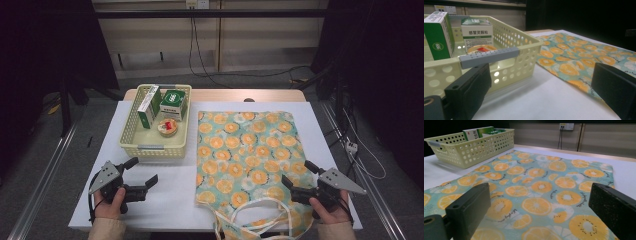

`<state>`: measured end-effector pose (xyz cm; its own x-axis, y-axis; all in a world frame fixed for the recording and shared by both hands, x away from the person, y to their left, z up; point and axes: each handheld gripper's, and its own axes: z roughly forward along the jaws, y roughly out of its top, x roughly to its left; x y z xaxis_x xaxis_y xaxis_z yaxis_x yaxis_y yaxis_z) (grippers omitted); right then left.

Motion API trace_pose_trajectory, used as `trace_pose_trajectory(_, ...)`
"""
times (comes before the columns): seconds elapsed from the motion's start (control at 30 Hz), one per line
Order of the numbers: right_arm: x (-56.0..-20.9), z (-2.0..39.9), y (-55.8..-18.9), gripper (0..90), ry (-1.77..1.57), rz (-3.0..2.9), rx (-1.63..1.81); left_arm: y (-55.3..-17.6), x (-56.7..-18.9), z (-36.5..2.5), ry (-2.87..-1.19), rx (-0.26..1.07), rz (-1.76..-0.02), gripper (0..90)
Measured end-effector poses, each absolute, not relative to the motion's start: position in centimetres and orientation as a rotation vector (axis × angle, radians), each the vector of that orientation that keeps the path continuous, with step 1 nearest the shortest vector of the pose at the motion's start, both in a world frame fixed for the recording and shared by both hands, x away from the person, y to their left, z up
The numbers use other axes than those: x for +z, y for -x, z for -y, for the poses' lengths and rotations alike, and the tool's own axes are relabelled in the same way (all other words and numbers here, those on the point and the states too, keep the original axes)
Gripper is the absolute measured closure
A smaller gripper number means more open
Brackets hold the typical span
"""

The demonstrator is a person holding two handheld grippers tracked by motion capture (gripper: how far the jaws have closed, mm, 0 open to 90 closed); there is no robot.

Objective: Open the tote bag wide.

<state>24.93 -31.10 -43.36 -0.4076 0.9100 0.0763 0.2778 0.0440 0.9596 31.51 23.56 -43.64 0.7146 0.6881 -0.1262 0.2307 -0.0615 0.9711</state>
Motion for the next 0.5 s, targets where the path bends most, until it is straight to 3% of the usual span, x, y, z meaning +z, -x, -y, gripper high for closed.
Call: trace_pose_trajectory(0.5,-42.7,28.4,-25.5,5.9,-1.126,-1.943,1.328,-31.5,-43.6,-23.5,-1.631,0.447,-0.755,2.5)
